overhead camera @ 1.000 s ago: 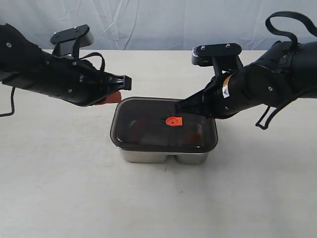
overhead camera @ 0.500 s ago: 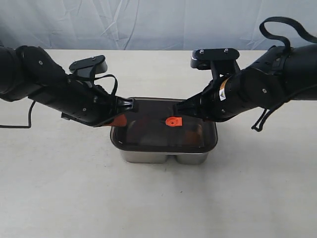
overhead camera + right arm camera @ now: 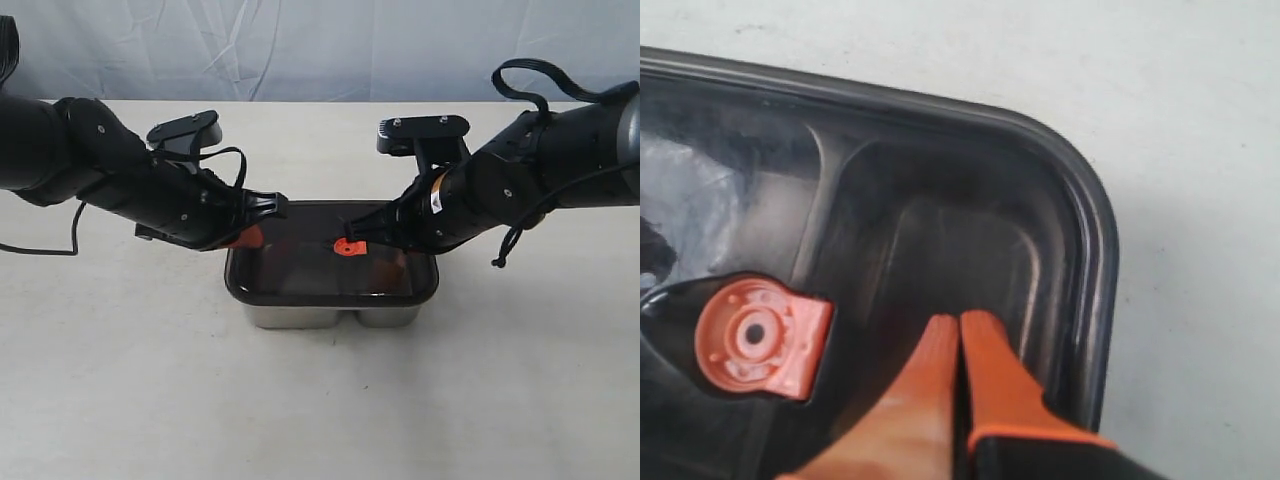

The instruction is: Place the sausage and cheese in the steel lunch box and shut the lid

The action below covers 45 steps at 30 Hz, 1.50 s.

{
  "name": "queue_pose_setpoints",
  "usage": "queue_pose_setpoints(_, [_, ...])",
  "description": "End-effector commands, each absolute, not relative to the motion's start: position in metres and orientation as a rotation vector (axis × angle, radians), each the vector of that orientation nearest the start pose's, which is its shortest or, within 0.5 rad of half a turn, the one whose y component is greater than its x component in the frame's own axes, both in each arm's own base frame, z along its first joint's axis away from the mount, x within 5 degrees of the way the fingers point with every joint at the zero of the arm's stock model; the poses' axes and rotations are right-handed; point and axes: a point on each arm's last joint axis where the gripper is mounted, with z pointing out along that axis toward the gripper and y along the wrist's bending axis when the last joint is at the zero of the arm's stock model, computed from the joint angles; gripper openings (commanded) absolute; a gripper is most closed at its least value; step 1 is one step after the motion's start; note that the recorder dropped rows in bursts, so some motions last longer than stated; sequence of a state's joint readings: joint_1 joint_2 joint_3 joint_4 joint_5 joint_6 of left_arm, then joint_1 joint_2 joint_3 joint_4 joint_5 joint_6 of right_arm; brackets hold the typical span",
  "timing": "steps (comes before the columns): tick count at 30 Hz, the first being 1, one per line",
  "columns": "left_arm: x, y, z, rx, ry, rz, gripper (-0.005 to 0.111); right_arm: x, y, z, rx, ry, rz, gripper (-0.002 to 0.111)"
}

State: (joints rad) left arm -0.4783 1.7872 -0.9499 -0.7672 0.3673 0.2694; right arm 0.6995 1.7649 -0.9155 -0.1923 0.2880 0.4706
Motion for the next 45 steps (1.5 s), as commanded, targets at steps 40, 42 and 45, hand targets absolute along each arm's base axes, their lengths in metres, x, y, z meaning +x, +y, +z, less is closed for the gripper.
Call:
queue_pose_setpoints(40, [0.218,-0.122,0.362,0.369,1.821,-0.501,0.0,0.204,0.108,0.307,-0.341,2.404,0.214,0.0])
queue_pose_setpoints(42, [0.2,-0.112,0.372,0.359,1.767,-0.513,0.0,0.189,0.1,0.314,-0.331,2.371,0.233,0.0])
queue_pose_setpoints(45, [0.171,-0.097,0.37,0.344,1.729,-0.528,0.0,0.166,0.09,0.311,-0.323,2.339,0.282,0.0])
